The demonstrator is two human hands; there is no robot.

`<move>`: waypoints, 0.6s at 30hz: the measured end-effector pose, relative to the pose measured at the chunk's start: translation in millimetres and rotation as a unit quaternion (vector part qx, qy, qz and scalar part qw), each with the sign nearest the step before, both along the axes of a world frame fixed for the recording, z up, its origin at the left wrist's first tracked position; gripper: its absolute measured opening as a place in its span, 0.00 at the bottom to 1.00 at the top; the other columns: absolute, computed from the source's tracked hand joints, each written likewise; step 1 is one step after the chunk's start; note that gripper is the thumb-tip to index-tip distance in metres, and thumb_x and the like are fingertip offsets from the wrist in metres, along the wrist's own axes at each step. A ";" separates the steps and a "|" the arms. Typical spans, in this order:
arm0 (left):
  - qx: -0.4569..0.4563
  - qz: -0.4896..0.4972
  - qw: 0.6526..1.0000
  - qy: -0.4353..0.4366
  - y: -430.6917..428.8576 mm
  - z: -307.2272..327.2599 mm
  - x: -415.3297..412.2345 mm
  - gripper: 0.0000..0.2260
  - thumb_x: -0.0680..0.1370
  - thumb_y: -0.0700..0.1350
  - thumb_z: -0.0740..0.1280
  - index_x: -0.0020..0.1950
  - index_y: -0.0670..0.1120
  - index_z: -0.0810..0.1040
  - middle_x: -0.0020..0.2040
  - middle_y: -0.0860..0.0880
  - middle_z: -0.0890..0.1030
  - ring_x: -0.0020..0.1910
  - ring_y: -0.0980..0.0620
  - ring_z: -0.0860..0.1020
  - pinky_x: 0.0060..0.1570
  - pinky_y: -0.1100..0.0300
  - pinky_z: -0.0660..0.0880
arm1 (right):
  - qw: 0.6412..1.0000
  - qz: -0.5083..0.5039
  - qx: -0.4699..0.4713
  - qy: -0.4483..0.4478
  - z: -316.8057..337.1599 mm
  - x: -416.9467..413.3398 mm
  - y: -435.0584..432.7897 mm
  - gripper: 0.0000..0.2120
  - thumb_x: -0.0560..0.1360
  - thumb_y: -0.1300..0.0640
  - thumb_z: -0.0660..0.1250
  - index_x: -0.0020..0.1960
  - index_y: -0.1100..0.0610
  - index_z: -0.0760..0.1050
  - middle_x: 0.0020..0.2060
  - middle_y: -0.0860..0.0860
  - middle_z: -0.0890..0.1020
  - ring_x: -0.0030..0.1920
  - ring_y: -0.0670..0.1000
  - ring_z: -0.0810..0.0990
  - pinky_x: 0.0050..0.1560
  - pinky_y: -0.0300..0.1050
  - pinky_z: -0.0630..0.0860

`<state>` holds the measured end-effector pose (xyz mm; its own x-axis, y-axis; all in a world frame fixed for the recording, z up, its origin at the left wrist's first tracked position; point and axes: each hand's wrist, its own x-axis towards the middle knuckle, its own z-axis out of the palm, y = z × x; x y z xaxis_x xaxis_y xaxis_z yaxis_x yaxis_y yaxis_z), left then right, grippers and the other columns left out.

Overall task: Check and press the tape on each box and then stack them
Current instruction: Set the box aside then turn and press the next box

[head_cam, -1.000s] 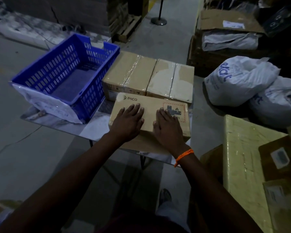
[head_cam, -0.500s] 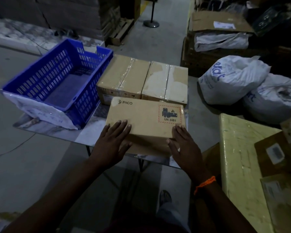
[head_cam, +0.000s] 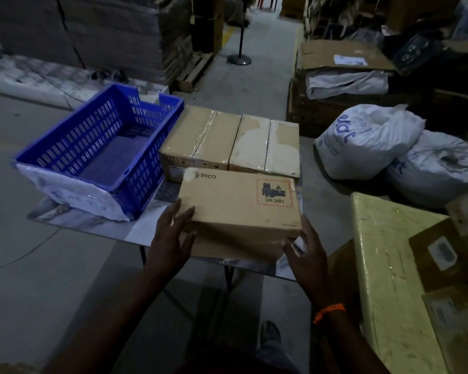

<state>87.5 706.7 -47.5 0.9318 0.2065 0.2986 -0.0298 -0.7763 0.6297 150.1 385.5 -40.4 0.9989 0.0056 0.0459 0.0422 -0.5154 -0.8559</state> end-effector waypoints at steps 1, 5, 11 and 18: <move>-0.031 0.029 0.999 0.005 3.9 -5.7 -3.9 0.31 0.76 0.42 0.75 0.77 0.46 0.68 0.78 0.43 0.66 0.77 0.44 0.65 0.72 0.47 0.65 | 0.997 -0.020 0.034 0.061 -5.4 -1.1 -1.1 0.37 0.76 0.62 0.75 0.81 0.52 0.63 0.71 0.44 0.72 0.69 0.44 0.73 0.55 0.24 0.73; -0.182 0.040 0.974 0.125 16.3 -19.7 -10.0 0.32 0.77 0.42 0.74 0.78 0.44 0.65 0.72 0.44 0.75 0.69 0.46 0.76 0.64 0.53 0.75 | 0.987 0.046 0.015 0.154 -31.4 4.2 -10.8 0.27 0.76 0.58 0.76 0.72 0.57 0.73 0.67 0.51 0.79 0.70 0.53 0.76 0.61 0.40 0.74; -0.190 0.029 0.979 0.074 11.1 -8.9 -23.4 0.25 0.77 0.52 0.72 0.74 0.52 0.72 0.65 0.55 0.79 0.62 0.53 0.79 0.58 0.56 0.75 | 0.989 0.063 0.051 0.122 -20.3 -4.5 -8.5 0.20 0.77 0.53 0.75 0.67 0.53 0.79 0.62 0.47 0.83 0.67 0.51 0.79 0.66 0.49 0.75; -0.276 0.039 0.960 0.030 22.8 2.8 -23.8 0.26 0.75 0.58 0.69 0.73 0.54 0.74 0.63 0.65 0.79 0.61 0.61 0.79 0.59 0.54 0.78 | 0.992 0.035 0.099 0.073 -8.1 -0.8 -10.6 0.29 0.75 0.49 0.76 0.74 0.51 0.75 0.66 0.48 0.82 0.67 0.48 0.79 0.69 0.51 0.76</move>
<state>63.7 729.5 -44.7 0.9192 0.3876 0.0693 0.0648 -0.3225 0.9443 149.3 374.9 -48.5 0.9925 0.0807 -0.0916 -0.0593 -0.3366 -0.9398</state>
